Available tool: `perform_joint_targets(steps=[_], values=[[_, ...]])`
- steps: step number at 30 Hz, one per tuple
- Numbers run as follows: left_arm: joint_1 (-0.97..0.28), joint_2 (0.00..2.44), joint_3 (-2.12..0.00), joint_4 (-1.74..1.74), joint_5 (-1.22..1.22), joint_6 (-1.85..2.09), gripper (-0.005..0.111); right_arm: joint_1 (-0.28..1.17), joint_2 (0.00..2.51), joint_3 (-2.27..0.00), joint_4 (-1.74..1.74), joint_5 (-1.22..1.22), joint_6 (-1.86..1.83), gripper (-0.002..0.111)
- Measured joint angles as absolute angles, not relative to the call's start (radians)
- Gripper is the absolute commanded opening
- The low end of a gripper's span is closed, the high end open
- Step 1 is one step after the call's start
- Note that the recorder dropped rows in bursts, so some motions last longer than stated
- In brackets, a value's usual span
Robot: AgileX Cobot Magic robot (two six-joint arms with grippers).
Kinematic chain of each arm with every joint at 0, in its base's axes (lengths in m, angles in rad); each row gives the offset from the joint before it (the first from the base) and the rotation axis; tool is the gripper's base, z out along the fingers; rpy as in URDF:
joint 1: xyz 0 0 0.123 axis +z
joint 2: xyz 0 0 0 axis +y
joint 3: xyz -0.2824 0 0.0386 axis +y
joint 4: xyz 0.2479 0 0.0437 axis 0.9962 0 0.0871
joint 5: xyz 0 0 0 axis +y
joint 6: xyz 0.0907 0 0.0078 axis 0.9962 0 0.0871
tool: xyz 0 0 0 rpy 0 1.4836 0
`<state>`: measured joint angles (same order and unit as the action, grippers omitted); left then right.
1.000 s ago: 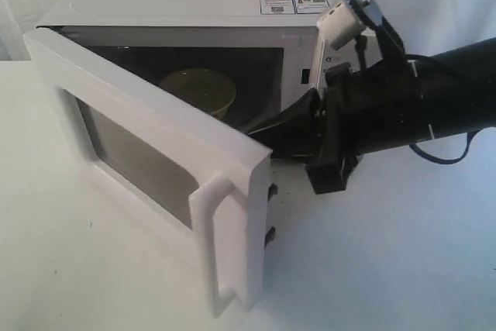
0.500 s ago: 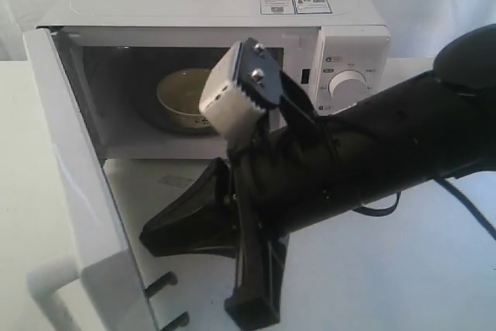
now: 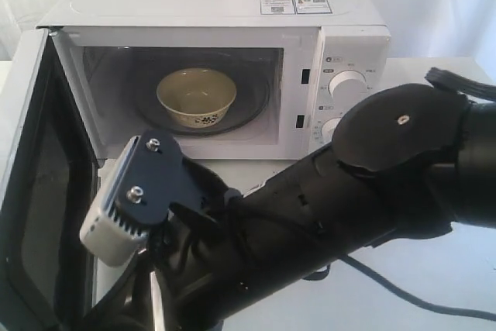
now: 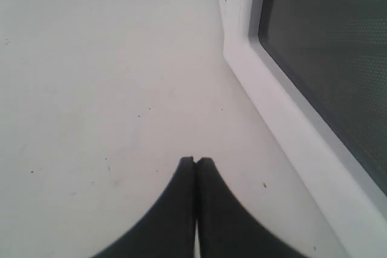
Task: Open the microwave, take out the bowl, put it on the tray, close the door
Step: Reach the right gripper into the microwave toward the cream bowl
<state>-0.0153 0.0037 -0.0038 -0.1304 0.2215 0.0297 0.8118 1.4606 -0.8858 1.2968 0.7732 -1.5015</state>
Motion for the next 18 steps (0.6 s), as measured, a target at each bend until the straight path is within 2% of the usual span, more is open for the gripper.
perform_joint_targets(steps=[3,10,18], values=[[-0.015,0.004,-0.004,-0.130,0.221,0.030,0.000,0.814,1.463,-0.886,1.206,0.679,-1.497,0.000],[-0.015,0.004,-0.004,-0.130,0.221,0.030,0.000,0.818,1.476,-0.890,1.012,0.226,-1.417,0.000],[-0.015,0.004,-0.004,-0.130,0.221,0.030,0.000,0.818,1.592,-1.004,0.906,0.013,-1.415,0.000]])
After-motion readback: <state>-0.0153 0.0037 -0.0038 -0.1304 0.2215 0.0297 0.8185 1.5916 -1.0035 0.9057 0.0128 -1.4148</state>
